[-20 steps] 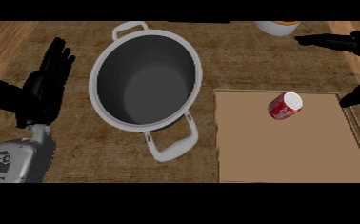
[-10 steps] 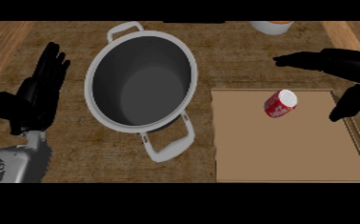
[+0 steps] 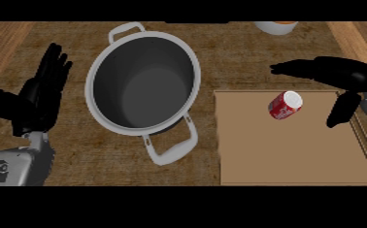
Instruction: Pick the can from the tray and place it in the pot
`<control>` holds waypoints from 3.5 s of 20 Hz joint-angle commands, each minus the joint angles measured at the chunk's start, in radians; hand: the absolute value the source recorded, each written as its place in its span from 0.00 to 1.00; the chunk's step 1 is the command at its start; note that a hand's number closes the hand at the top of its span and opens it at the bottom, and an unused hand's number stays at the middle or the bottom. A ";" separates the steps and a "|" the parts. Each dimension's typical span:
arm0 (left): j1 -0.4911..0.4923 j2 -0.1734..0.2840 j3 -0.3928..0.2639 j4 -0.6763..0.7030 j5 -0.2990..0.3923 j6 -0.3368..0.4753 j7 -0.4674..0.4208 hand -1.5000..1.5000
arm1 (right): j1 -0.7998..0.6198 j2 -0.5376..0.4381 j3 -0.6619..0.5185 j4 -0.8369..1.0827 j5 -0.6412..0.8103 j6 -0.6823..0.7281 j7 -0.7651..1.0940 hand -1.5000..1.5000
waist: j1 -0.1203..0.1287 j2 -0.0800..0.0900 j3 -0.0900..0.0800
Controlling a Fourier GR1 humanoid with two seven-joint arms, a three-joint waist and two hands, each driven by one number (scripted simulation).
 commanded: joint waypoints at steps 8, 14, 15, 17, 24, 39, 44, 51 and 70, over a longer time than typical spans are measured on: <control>0.010 -0.014 0.034 -0.038 -0.007 -0.024 0.024 0.50 | 0.019 0.084 -0.067 0.107 0.151 0.008 -0.115 0.00 | 0.005 0.001 0.000; -0.049 -0.044 0.007 -0.022 -0.059 0.012 0.074 0.50 | 0.000 0.174 -0.084 0.178 0.243 -0.045 -0.072 0.00 | 0.001 0.002 0.000; -0.026 -0.018 0.056 0.025 -0.013 -0.057 -0.001 0.50 | 0.026 0.166 -0.094 0.215 0.257 -0.076 -0.130 0.00 | 0.001 0.002 0.000; 0.037 -0.053 0.019 -0.017 -0.050 -0.031 -0.009 0.50 | 0.022 0.157 -0.094 0.211 0.279 -0.045 -0.128 0.00 | 0.002 0.001 0.000; -0.047 -0.046 0.027 -0.022 -0.053 -0.024 0.054 0.50 | 0.000 0.215 -0.055 0.273 0.376 -0.204 -0.262 1.00 | 0.005 0.003 0.001; 0.010 -0.051 0.033 -0.011 -0.055 -0.060 0.035 0.50 | 0.129 0.807 0.111 0.080 0.437 -0.188 0.265 1.00 | 0.020 -0.026 -0.007; -0.008 -0.055 0.031 0.008 -0.058 -0.059 0.028 0.50 | 0.174 0.815 0.216 -0.041 0.401 -0.232 0.515 1.00 | 0.035 -0.024 -0.003; 0.009 -0.059 0.033 0.011 -0.056 -0.061 0.011 0.50 | 0.236 0.819 0.273 -0.311 0.309 -0.513 0.809 1.00 | 0.030 -0.038 0.001; -0.023 -0.048 0.052 0.039 -0.042 -0.081 -0.003 0.50 | -0.105 0.820 0.548 -0.645 0.545 -0.995 1.856 1.00 | 0.040 -0.011 -0.004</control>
